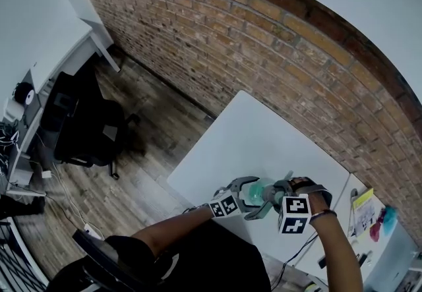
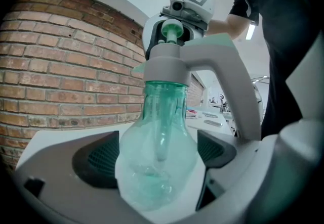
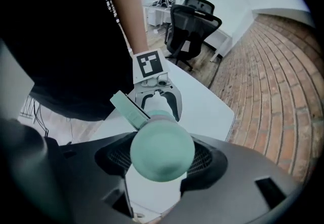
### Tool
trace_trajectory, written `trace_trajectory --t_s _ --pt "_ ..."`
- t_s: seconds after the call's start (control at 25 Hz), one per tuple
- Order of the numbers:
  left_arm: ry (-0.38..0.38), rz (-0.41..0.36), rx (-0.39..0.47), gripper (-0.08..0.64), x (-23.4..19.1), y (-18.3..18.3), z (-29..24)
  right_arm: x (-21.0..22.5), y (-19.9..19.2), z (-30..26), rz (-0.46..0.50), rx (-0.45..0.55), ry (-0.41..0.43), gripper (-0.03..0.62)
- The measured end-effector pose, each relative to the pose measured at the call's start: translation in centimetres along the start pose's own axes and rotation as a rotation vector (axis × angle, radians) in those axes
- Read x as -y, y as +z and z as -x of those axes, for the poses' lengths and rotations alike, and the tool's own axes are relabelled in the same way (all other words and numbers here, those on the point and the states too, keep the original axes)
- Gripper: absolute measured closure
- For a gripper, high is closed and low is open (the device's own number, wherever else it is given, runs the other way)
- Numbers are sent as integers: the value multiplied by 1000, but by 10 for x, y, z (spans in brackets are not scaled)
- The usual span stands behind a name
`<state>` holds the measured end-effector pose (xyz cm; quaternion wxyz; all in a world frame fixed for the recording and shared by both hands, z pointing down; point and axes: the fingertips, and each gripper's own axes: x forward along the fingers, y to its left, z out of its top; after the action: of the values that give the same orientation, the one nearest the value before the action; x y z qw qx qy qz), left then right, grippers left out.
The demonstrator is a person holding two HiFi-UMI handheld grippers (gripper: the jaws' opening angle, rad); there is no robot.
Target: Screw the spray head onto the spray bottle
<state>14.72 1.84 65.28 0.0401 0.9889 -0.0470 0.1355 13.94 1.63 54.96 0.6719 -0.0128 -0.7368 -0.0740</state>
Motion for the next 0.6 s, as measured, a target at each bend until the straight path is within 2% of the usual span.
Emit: trace_trajectory --t_s 0.08,0.16,0.48,0.6 --pt "2 -1 4 95 0 0 0 -1 2 0 -77 43 11 316" --pt "1 -4 7 95 0 -1 0 -1 2 0 -114 69 13 316" --pt "-22 -40 15 95 4 -13 5 -1 1 2 -145 95 8 316" --pt "-10 -123 -10 95 7 -26 4 0 1 3 -206 129 3 316"
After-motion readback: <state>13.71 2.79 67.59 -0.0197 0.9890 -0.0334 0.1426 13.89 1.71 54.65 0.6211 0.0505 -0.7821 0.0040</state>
